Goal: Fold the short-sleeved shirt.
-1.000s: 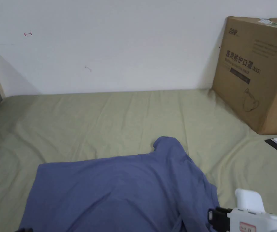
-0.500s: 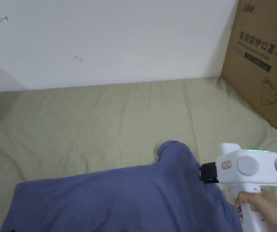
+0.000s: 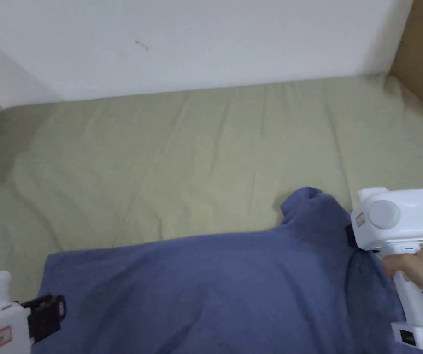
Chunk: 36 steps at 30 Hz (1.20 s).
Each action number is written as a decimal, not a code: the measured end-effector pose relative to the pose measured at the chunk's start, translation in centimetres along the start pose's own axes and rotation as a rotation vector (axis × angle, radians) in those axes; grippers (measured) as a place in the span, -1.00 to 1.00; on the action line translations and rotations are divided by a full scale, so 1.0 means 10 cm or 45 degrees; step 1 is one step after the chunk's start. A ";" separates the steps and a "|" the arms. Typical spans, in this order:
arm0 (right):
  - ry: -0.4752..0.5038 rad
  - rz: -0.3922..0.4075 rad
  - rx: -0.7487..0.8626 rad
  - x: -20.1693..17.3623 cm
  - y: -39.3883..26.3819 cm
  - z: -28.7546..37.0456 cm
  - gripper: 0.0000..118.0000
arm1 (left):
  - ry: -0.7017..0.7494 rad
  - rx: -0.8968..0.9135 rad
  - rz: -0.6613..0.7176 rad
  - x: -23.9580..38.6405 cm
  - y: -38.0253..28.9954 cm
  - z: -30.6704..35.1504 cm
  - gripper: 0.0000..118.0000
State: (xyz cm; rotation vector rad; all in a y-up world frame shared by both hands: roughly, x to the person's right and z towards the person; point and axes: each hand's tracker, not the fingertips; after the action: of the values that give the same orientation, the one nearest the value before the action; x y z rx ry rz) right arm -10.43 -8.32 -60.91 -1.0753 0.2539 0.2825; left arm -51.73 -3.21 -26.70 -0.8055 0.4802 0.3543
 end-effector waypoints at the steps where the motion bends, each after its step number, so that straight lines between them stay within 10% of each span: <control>1: -0.009 0.025 -0.006 -0.02 0.00 -0.01 -0.94 | -0.010 -0.020 -0.005 0.00 0.09 -0.07 0.53; 14: 0.089 -0.056 -0.030 0.16 0.04 0.10 -0.94 | 0.178 -0.346 0.021 0.00 0.77 -1.59 0.68; 18: 0.144 -0.060 -0.014 0.27 0.08 0.19 -0.94 | 0.224 -0.250 -0.069 0.18 0.75 -1.41 0.06; 21: 0.205 -0.112 0.001 0.37 0.13 0.34 -0.95 | 0.203 -0.238 -0.182 0.28 0.78 -1.31 -0.96; 36: 0.473 -0.223 0.267 0.86 0.48 1.81 -0.95 | 0.055 0.100 -0.118 0.20 1.55 0.39 -0.96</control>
State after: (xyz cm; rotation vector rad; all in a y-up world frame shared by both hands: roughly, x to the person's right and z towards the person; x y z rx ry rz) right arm -2.89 10.81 -59.59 -0.9290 0.5069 -0.1028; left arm -56.37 9.91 -34.73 -0.7578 0.4926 0.2315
